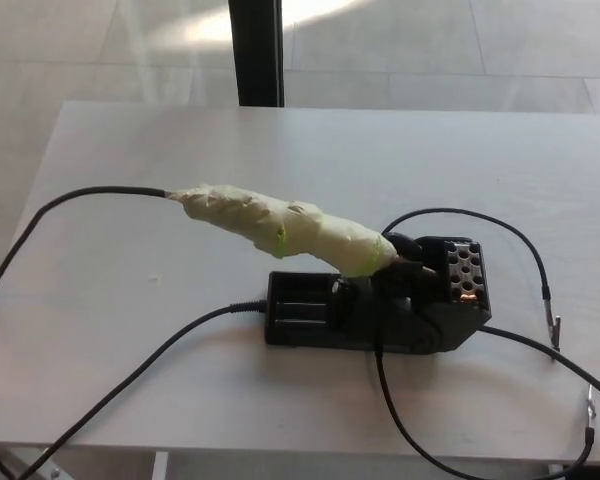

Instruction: Use the left hand of the robot to grab the soldering gun kept on the middle of the table and pull it out of its base and keep it on the left side of the base

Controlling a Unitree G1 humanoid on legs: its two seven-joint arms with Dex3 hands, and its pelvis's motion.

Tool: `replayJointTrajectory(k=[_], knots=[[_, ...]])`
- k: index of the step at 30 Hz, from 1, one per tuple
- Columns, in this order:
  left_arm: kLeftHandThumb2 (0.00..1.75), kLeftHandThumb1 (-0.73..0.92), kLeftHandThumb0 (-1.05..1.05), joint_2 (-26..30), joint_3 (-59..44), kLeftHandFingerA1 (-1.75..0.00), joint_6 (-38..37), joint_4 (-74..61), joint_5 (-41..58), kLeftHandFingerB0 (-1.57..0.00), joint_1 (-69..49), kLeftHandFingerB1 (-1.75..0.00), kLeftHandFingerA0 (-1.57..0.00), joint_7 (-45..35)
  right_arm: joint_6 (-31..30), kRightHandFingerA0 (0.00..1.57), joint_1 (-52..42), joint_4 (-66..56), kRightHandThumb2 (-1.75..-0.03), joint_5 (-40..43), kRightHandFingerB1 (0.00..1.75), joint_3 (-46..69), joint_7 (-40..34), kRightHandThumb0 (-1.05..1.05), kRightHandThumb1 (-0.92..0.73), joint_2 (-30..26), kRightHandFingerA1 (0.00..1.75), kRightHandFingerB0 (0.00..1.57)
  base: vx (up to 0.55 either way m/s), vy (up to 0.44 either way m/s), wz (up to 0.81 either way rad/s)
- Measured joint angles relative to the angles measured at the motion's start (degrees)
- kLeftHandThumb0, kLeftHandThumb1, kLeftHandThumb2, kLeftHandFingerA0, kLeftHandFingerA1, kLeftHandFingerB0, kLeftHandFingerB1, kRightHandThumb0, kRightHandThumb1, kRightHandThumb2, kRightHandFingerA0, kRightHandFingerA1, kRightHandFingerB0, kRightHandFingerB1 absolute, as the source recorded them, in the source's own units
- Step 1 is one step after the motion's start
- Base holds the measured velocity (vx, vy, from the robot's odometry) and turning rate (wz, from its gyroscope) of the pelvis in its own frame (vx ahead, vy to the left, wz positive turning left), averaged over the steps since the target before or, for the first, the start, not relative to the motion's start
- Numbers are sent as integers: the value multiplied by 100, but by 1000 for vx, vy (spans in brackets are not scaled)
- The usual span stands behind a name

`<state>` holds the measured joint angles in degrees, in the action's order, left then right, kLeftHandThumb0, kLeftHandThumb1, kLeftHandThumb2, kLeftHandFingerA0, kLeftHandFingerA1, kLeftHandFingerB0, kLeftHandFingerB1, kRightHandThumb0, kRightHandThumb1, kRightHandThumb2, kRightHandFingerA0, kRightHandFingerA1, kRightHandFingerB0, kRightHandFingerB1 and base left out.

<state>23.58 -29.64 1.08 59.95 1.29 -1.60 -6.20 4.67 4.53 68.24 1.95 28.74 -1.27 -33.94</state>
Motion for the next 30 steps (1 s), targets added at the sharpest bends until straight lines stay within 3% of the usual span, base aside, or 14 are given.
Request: replayJointTrajectory(k=[1, 7, 15, 17, 20, 21, 23, 24, 25, 26, 27, 28, 29, 30], knots=[[56, 53, -69, 32, -48, -101, 4, -3, 34, -41, 2, -74, -50, -1, 55, 73, 25, 31, -123, 43, 175, 90, -7, -105, -26, -36, 161, 21, 0, 0, 0], [61, 68, -67, 481, -483, -100, 268, -209, 262, -50, 232, -78, -95, 397, 360, 85, 114, 161, -123, 231, 174, 324, -49, -105, -26, -188, 153, 21, 0, 0, 2], [60, 63, -73, 1790, -600, -107, 571, -511, 287, -19, 1040, -80, -60, 892, 444, 114, 152, 234, -122, 272, 144, 253, -15, -105, -17, -211, 132, 66, 0, 0, 0], [97, 48, -77, 2159, -580, -101, 646, -556, 287, -24, 1321, -74, -74, 964, 446, 60, 114, 290, -115, 276, 162, 165, 102, -105, -34, -241, 168, 28, 0, 0, 0], [60, 65, -86, 2550, -447, -111, 748, -638, 271, -15, 1785, -93, -76, 1057, 416, 57, 117, 320, -121, 247, 158, 4, 57, -105, -27, -301, 173, 21, 0, 0, 0], [60, 67, -89, 2582, -429, -112, 762, -655, 269, -14, 1841, -96, -76, 1072, 410, 89, 123, 321, -120, 243, 97, -13, 40, -101, -6, -313, 143, 0, 0, 0, 0], [62, 69, -105, 2642, -293, -124, 808, -757, 242, -21, 2031, -115, -77, 1134, 387, 44, 138, 333, -137, 250, 134, -54, -36, -101, -25, -381, 175, 4, 0, 0, 0], [63, 69, -105, 2627, -241, -121, 829, -883, 234, -21, 2079, -114, -101, 1149, 376, 48, 141, 342, -141, 273, 130, -22, -46, -97, -24, -392, 175, 1, 0, 0, 0], [99, 48, -93, 2607, -176, -120, 839, -1098, 227, -31, 2128, -84, -121, 1155, 365, 117, 147, 352, -132, 299, 100, 27, -53, -103, -17, -399, 162, 0, 0, 0, 0], [58, 64, -87, 2604, -122, -124, 841, -1279, 218, -22, 2152, -87, -116, 1155, 363, 122, 149, 353, -126, 303, 102, 39, -54, -94, -13, -399, 159, 10, 0, 0, 0], [60, 63, -72, 2598, -76, -120, 843, -1481, 213, -21, 2177, -71, -81, 1154, 362, 100, 149, 353, -141, 302, 113, 42, -54, -105, -37, -398, 153, 22, 0, 0, 0], [59, 65, -66, 2588, -21, -97, 843, -1707, 209, -19, 2200, -57, -10, 1151, 360, 66, 150, 352, -133, 301, 154, 44, -54, -105, -21, -398, 173, 22, 0, 0, 0], [59, 60, -52, 2581, 23, -66, 843, -1873, 205, -25, 2209, -44, -15, 1147, 359, 106, 151, 351, -115, 300, 101, 44, -54, -91, -2, -398, 146, 16, 0, 0, 0], [74, 51, -47, 2578, 83, -55, 842, -2061, 198, -21, 2215, -46, -20, 1142, 358, 98, 152, 351, -109, 299, 98, 43, -53, -83, 3, -398, 136, 18, 0, 0, 0]])
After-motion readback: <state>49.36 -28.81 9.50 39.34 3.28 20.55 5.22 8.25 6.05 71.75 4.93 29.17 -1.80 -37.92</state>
